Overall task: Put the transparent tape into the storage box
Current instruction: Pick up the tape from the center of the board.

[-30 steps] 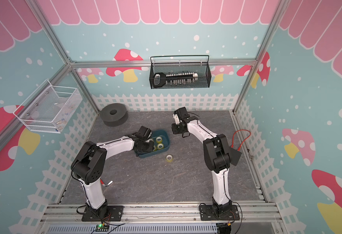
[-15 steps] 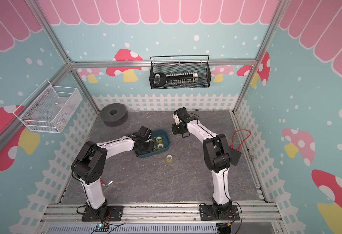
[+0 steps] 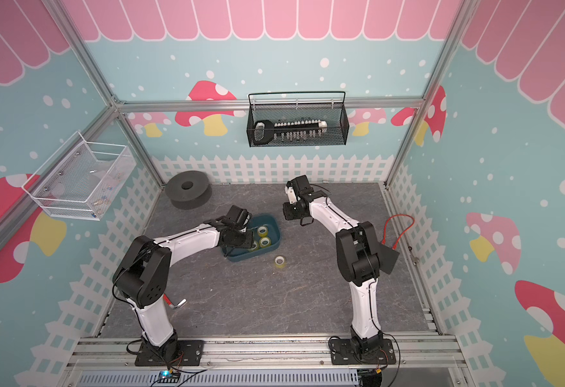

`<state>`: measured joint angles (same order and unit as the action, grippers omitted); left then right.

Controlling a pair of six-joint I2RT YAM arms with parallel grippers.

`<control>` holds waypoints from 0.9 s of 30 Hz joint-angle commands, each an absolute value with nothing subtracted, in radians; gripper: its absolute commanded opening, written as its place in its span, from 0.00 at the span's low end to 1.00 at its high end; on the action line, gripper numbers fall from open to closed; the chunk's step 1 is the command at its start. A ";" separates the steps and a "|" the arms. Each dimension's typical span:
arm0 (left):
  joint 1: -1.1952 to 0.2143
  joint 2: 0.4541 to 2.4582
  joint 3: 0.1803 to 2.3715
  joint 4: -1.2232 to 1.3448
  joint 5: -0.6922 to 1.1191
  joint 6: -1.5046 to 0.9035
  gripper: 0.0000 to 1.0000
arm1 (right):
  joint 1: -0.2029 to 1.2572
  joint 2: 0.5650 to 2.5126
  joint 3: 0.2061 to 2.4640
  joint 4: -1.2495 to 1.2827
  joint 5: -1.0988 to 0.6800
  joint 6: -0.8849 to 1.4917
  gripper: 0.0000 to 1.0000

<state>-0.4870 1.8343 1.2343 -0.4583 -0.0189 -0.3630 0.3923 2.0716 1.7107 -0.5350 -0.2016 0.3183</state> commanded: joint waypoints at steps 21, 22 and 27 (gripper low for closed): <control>-0.492 1.476 1.252 -0.317 -0.013 -0.458 0.99 | 0.544 1.735 1.169 -0.471 -0.178 0.359 0.29; -0.494 1.469 1.241 -0.314 -0.010 -0.464 0.99 | 0.558 1.734 1.158 -0.462 -0.169 0.363 0.29; -0.500 1.444 1.200 -0.306 -0.003 -0.468 0.99 | 0.607 1.748 1.129 -0.416 -0.139 0.382 0.31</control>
